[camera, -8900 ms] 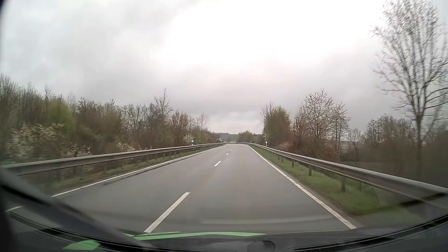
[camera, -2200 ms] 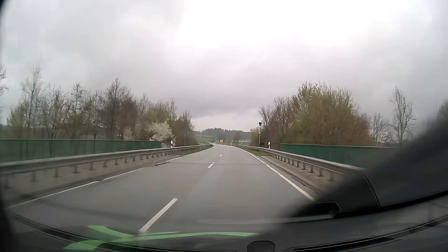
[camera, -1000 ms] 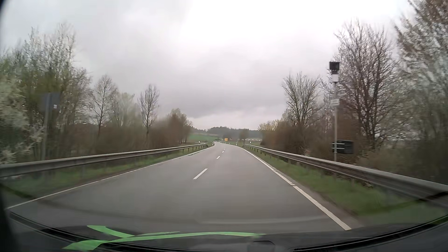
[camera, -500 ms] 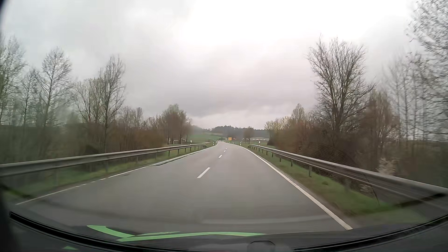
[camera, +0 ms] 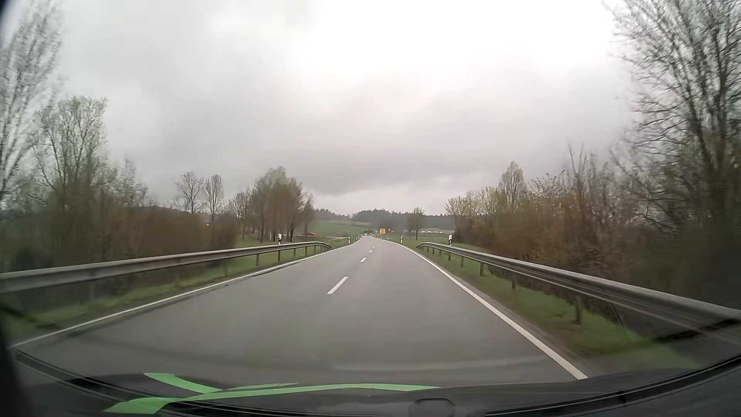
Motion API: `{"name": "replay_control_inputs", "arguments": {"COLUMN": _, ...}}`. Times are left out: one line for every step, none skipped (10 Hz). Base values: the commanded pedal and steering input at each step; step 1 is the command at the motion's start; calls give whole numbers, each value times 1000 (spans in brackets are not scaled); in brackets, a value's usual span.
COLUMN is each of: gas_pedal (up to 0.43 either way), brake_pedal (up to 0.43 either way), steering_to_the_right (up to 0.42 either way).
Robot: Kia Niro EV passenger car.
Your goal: Follow the waypoints while adhering to traffic rules and regulations
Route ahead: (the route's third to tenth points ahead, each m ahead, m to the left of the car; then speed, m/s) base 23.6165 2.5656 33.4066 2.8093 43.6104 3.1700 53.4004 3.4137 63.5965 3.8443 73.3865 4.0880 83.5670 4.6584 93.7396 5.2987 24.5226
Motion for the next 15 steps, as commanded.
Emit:
{"name": "replay_control_inputs", "arguments": {"gas_pedal": 228, "brake_pedal": 0, "steering_to_the_right": -4}}
{"name": "replay_control_inputs", "arguments": {"gas_pedal": 220, "brake_pedal": 0, "steering_to_the_right": -6}}
{"name": "replay_control_inputs", "arguments": {"gas_pedal": 220, "brake_pedal": 0, "steering_to_the_right": -7}}
{"name": "replay_control_inputs", "arguments": {"gas_pedal": 220, "brake_pedal": 0, "steering_to_the_right": -7}}
{"name": "replay_control_inputs", "arguments": {"gas_pedal": 220, "brake_pedal": 0, "steering_to_the_right": -7}}
{"name": "replay_control_inputs", "arguments": {"gas_pedal": 228, "brake_pedal": 0, "steering_to_the_right": -7}}
{"name": "replay_control_inputs", "arguments": {"gas_pedal": 240, "brake_pedal": 0, "steering_to_the_right": -7}}
{"name": "replay_control_inputs", "arguments": {"gas_pedal": 240, "brake_pedal": 0, "steering_to_the_right": -7}}
{"name": "replay_control_inputs", "arguments": {"gas_pedal": 240, "brake_pedal": 0, "steering_to_the_right": -7}}
{"name": "replay_control_inputs", "arguments": {"gas_pedal": 240, "brake_pedal": 0, "steering_to_the_right": -6}}
{"name": "replay_control_inputs", "arguments": {"gas_pedal": 228, "brake_pedal": 0, "steering_to_the_right": -5}}
{"name": "replay_control_inputs", "arguments": {"gas_pedal": 220, "brake_pedal": 0, "steering_to_the_right": -5}}
{"name": "replay_control_inputs", "arguments": {"gas_pedal": 209, "brake_pedal": 0, "steering_to_the_right": -5}}
{"name": "replay_control_inputs", "arguments": {"gas_pedal": 209, "brake_pedal": 0, "steering_to_the_right": -5}}
{"name": "replay_control_inputs", "arguments": {"gas_pedal": 197, "brake_pedal": 0, "steering_to_the_right": -5}}
